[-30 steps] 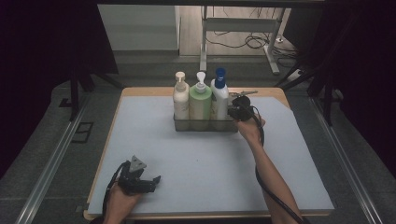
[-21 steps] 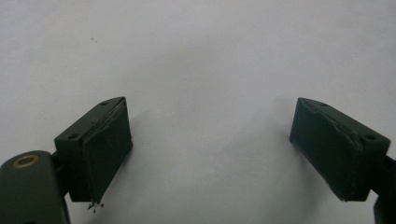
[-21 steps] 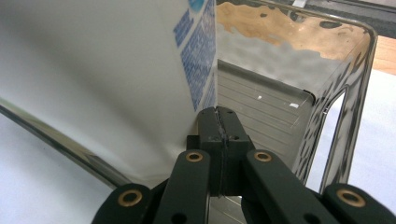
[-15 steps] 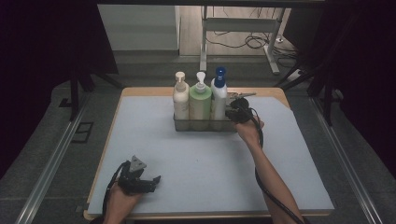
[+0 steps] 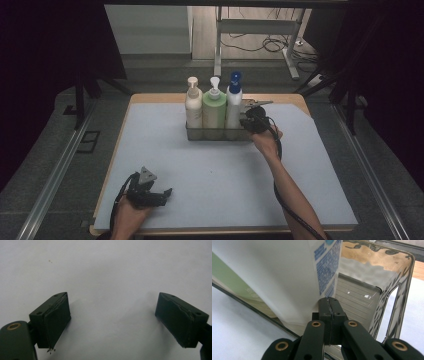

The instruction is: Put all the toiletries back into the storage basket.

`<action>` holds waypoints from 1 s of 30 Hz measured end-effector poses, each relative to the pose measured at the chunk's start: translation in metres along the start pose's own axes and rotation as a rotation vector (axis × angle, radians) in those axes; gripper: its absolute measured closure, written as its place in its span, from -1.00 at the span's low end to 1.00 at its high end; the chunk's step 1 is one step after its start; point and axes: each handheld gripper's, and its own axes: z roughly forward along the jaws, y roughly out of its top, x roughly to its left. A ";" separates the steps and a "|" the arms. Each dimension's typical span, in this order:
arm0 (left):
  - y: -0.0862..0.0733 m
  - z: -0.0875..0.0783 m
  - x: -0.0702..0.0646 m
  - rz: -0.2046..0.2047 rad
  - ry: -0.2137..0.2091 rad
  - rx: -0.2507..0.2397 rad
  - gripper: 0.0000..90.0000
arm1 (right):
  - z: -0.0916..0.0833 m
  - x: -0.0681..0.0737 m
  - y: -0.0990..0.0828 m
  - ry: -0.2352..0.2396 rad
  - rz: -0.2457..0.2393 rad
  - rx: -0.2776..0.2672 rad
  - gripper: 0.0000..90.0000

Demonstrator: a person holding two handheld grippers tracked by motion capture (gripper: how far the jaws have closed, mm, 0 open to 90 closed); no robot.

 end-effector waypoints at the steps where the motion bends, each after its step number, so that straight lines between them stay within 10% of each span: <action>1: 0.000 0.000 0.000 0.000 0.000 0.000 -0.73 | 0.000 -0.001 0.000 0.003 0.002 0.000 1.00; 16: 0.000 0.000 0.000 0.000 0.001 -0.001 -0.73 | -0.011 -0.003 -0.002 -0.035 -0.035 -0.009 0.42; 30: 0.000 0.000 0.000 -0.001 0.001 -0.003 -0.73 | -0.039 -0.004 -0.006 0.026 -0.064 -0.045 -0.07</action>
